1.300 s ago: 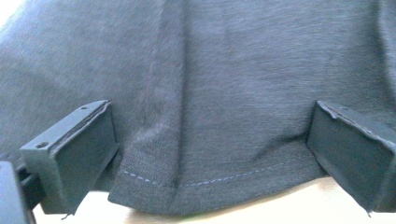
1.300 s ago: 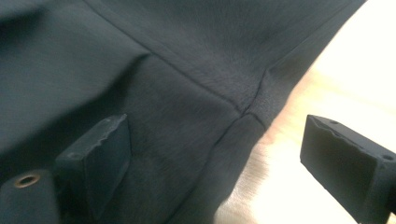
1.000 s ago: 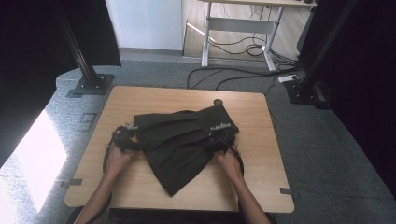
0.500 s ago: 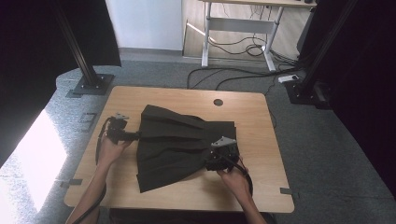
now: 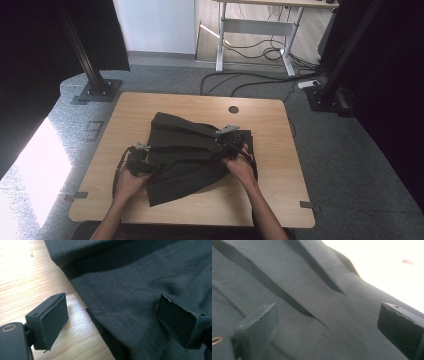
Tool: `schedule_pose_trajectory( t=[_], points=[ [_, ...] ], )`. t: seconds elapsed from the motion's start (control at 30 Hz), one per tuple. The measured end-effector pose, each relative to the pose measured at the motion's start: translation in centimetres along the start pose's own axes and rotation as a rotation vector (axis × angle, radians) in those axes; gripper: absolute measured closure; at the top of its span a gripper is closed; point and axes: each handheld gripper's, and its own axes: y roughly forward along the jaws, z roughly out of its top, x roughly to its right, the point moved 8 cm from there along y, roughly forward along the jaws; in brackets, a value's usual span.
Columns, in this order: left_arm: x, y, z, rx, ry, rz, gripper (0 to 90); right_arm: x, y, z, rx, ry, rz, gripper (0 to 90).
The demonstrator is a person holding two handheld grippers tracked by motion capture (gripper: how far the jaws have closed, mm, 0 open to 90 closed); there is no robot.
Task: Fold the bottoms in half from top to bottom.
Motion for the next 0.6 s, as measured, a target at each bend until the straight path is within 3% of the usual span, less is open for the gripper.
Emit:
schedule_pose_trajectory(
  t=[0.07,0.2,0.27,0.4,0.47,0.6],
  points=[
    [-0.1,0.2,0.0,0.012,-0.005,0.013,3.8,-0.2,0.6,0.0,-0.004,0.002,0.008,1.7],
    [0.2,0.6,0.4,0.014,-0.004,0.038,5.3,-0.9,3.3,-0.1,-0.016,0.004,0.036,0.0],
    [0.6,0.4,0.7,0.012,0.002,0.027,20.2,-0.8,4.2,-0.3,-0.035,-0.001,0.025,0.0],
    [1.2,0.5,1.3,0.013,-0.010,0.020,34.4,-0.2,5.7,-1.6,-0.061,0.011,-0.001,0.0],
    [1.5,0.6,1.6,0.014,-0.009,0.001,45.8,-0.2,6.1,-2.1,-0.064,-0.006,-0.017,0.0],
    [1.7,0.8,1.9,0.015,-0.017,-0.033,64.2,-0.3,6.0,-2.2,-0.055,0.010,-0.034,0.0]
  ],
)
